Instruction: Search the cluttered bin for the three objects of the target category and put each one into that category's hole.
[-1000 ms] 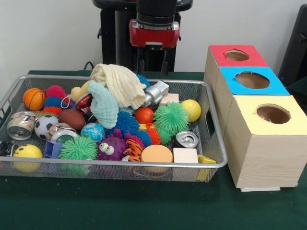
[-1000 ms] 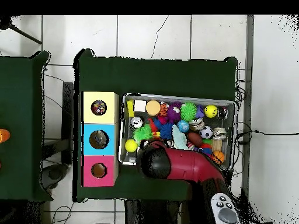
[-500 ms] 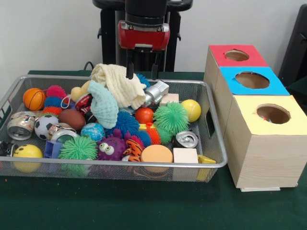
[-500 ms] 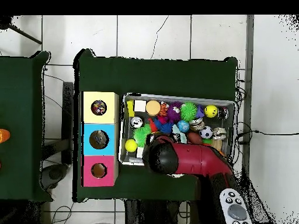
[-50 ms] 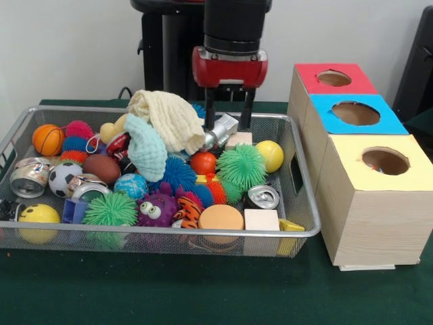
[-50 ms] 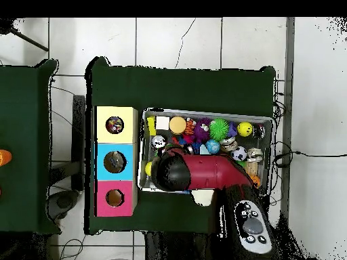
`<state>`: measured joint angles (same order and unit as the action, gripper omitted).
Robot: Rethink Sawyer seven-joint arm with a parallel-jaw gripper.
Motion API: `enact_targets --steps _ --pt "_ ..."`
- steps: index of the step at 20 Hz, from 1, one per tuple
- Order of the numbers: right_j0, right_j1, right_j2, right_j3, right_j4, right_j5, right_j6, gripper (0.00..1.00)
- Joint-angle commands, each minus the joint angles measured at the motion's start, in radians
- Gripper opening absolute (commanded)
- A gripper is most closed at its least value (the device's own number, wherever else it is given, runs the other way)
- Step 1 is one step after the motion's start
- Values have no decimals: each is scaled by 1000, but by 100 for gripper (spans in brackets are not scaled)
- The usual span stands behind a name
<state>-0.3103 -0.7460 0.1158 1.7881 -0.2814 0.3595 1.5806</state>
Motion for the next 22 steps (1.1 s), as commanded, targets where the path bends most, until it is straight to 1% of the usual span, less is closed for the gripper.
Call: enact_targets --steps 1,6,11,16,22 --pt "19 71 41 -143 -5 122 44 100" --pt "4 74 44 -170 -9 147 8 100" --pt "-34 79 72 -184 -22 166 -47 100" --pt "-43 76 83 -203 -24 191 -55 100" --pt "-45 113 96 -300 -27 254 -80 100"
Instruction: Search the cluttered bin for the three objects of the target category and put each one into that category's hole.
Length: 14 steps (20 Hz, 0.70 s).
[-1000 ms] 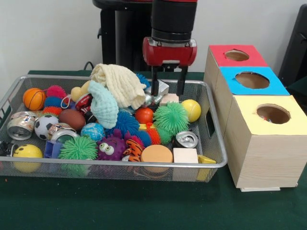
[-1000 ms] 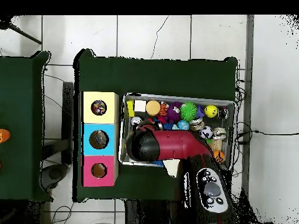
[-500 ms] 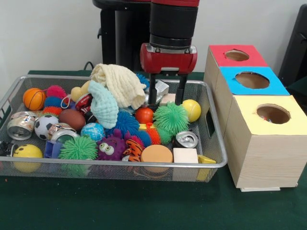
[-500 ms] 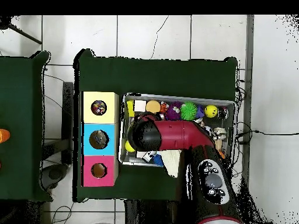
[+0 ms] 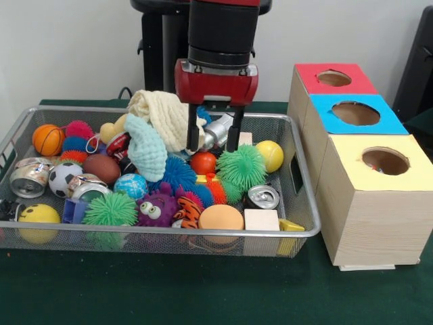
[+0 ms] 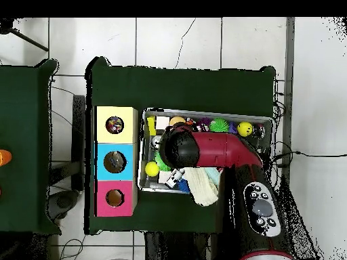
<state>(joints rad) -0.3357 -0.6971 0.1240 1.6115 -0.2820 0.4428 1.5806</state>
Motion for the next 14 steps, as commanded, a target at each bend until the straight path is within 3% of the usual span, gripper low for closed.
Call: enact_targets --steps 1,7,14 --pt "-19 72 89 -139 -26 183 -82 100" --pt "-15 137 90 -234 -44 196 -85 100" --pt "-8 199 67 -285 -76 158 -77 100"
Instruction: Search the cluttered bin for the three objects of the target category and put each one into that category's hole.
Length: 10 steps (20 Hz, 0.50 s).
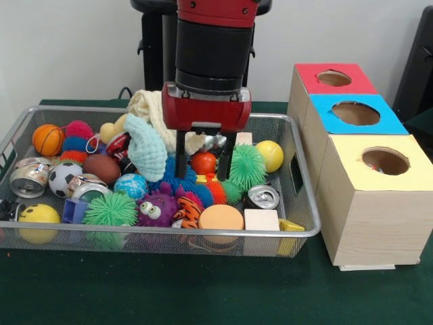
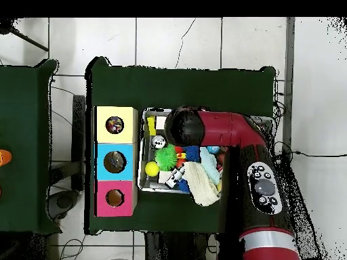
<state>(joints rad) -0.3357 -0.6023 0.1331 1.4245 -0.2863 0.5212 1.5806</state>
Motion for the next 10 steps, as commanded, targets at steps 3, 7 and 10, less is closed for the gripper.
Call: enact_targets --steps 3,7,10 --pt "-17 114 51 -86 -80 62 -77 100" --pt "-42 129 54 -59 -87 23 -82 100" --pt "-57 139 45 -16 -88 7 -68 100"
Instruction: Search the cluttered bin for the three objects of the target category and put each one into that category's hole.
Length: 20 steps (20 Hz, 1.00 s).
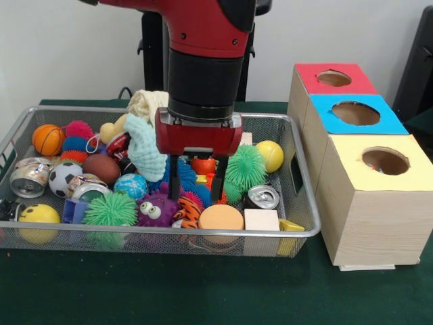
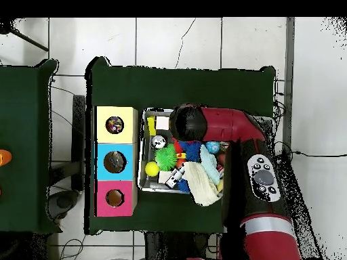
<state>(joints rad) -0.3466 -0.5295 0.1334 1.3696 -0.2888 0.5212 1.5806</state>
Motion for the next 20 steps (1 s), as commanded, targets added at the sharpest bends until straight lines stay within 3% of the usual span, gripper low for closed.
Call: enact_targets --steps 1,6,12,20 --pt "-46 65 42 49 -89 -7 -60 100" --pt "-65 65 35 84 -119 -73 -51 100" --pt "-105 121 67 78 -153 -116 -50 100" --pt "-44 117 16 168 -148 -196 108 100"
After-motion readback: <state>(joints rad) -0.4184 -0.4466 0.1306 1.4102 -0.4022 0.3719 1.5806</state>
